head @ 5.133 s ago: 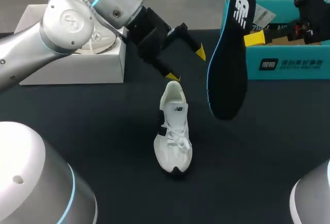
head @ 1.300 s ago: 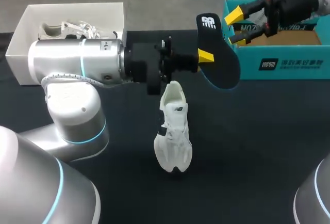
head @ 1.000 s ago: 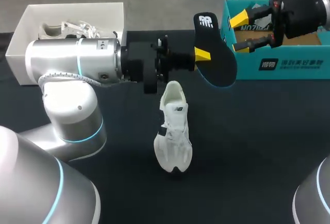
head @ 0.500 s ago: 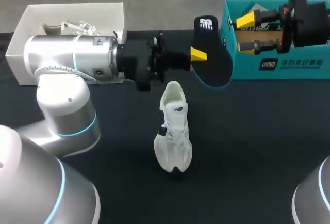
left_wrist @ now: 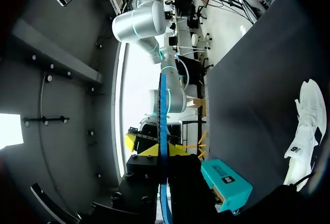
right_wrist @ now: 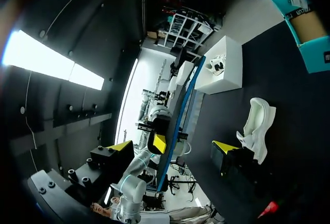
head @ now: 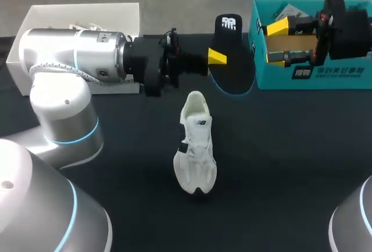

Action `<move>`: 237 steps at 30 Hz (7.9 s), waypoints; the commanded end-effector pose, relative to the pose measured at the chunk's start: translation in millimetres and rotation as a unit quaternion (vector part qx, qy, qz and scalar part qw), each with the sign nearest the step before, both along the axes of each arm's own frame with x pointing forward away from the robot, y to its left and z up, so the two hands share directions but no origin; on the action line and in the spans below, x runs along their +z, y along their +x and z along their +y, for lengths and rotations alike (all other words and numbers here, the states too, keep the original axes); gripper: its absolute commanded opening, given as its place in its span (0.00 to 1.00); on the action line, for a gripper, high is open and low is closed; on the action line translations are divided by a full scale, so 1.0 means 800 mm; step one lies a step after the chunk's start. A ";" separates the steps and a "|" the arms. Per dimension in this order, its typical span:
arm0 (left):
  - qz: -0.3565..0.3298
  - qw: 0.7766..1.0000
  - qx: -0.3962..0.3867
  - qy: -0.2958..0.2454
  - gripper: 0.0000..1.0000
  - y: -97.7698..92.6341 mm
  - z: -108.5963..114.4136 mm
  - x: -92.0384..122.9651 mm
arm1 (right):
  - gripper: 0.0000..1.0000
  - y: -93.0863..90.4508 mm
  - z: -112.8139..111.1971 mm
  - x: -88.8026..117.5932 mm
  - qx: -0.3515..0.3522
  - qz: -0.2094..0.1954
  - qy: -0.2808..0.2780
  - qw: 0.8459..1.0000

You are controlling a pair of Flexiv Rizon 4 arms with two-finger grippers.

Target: Take the shoe out of the shoebox, open the shoe tongue, remove and reinsert the insole, then place the shoe into the shoebox

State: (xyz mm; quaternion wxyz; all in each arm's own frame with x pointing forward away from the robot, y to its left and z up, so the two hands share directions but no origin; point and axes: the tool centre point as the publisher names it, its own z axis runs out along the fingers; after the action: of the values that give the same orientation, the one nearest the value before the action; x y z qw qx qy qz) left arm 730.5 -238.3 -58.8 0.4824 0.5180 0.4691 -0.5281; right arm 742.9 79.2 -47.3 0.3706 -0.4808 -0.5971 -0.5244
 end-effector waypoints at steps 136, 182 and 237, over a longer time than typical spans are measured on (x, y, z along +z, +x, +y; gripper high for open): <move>0.994 0.051 -0.052 0.084 0.00 0.042 -0.012 -0.013 | 1.00 0.020 0.031 -0.024 0.016 0.050 0.031 0.998; 0.996 0.015 -0.029 0.079 0.00 0.062 -0.021 -0.032 | 1.00 -0.024 0.005 0.057 -0.073 0.155 -0.406 0.898; 0.999 0.001 -0.003 0.053 0.00 0.074 -0.021 -0.031 | 1.00 -0.011 0.091 0.026 -0.120 0.090 -0.601 0.785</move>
State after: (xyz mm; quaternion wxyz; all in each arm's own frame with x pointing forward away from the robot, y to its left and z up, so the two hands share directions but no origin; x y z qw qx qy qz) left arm 790.4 -254.5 -84.1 -0.4990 -0.4975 0.5080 -0.4955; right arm 732.6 151.8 -26.1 -0.0072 -0.7186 -0.6932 -0.0549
